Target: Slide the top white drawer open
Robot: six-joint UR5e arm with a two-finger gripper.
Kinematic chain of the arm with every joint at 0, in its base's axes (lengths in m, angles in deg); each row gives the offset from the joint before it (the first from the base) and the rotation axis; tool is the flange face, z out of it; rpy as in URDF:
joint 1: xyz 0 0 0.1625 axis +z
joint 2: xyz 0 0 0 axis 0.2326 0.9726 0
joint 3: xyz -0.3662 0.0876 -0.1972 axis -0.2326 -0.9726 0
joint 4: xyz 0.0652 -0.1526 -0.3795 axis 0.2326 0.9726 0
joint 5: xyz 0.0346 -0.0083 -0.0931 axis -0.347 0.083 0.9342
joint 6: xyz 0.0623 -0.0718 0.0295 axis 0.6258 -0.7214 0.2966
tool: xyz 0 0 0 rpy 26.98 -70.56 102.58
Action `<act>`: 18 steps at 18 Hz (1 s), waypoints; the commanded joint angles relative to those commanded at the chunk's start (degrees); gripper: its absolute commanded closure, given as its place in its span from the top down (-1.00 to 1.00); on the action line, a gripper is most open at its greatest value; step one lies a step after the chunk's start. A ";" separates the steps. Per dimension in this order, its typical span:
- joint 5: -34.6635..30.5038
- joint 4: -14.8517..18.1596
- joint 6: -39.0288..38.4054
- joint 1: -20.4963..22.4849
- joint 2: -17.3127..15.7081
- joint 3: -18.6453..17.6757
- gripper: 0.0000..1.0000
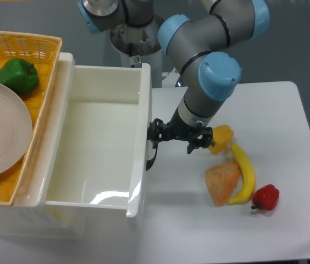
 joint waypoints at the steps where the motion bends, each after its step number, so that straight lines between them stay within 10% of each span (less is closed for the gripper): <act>1: 0.61 0.00 0.00 0.26 0.00 0.00 1.00; 18: 1.85 -1.92 0.79 4.31 -1.76 0.62 1.00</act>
